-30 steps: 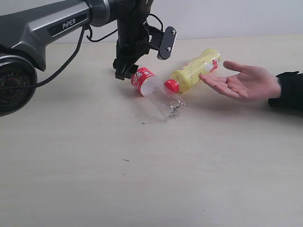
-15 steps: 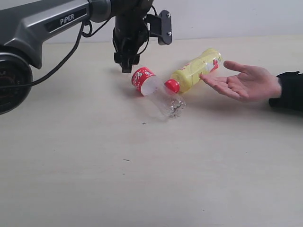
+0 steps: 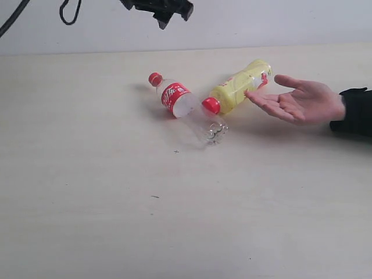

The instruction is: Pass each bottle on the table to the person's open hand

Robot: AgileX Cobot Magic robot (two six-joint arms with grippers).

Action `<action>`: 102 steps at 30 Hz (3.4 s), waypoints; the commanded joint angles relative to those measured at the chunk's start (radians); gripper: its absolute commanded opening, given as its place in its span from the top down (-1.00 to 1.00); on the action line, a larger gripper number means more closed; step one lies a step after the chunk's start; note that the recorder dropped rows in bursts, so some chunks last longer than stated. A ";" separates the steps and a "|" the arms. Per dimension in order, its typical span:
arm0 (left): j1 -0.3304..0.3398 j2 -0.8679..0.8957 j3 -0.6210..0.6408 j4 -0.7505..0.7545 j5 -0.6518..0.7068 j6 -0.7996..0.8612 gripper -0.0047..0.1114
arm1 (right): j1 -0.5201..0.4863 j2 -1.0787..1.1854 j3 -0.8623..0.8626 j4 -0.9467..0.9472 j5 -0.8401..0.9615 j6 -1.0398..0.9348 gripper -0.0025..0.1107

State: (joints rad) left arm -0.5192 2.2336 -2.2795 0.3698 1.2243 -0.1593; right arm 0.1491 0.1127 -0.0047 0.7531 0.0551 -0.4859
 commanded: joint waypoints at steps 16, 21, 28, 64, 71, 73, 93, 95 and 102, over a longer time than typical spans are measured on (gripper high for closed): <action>-0.026 0.030 0.082 -0.007 -0.003 1.050 -0.24 | -0.004 -0.007 0.005 -0.002 -0.013 -0.001 0.93; -0.024 0.042 0.149 0.067 -0.003 1.186 -0.24 | -0.004 -0.007 0.005 -0.002 -0.013 -0.001 0.93; -0.026 0.087 0.155 0.037 -0.003 1.190 -0.24 | -0.004 -0.007 0.005 -0.002 0.006 -0.003 0.93; 0.092 0.043 0.153 -0.358 -0.196 1.473 -0.24 | -0.004 -0.007 0.005 -0.002 0.006 -0.004 0.93; 0.090 0.045 0.153 -0.354 -0.228 1.612 -0.32 | -0.004 -0.007 0.005 -0.002 0.006 -0.004 0.93; 0.090 0.045 0.153 -0.357 -0.228 1.612 -0.48 | -0.004 -0.007 0.005 -0.002 0.006 -0.002 0.93; 0.032 0.140 0.153 -0.313 -0.203 1.809 -0.50 | -0.004 -0.007 0.005 -0.002 0.006 -0.004 0.93; 0.032 0.140 0.153 -0.305 -0.203 1.824 -0.50 | -0.004 -0.007 0.005 -0.002 0.006 -0.003 0.93; 0.034 0.143 0.153 -0.302 -0.207 1.830 -0.50 | -0.004 -0.007 0.005 -0.002 0.006 -0.003 0.93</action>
State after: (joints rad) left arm -0.4868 2.3761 -2.1249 0.0665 1.0175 1.6670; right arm 0.1491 0.1127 -0.0047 0.7531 0.0628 -0.4859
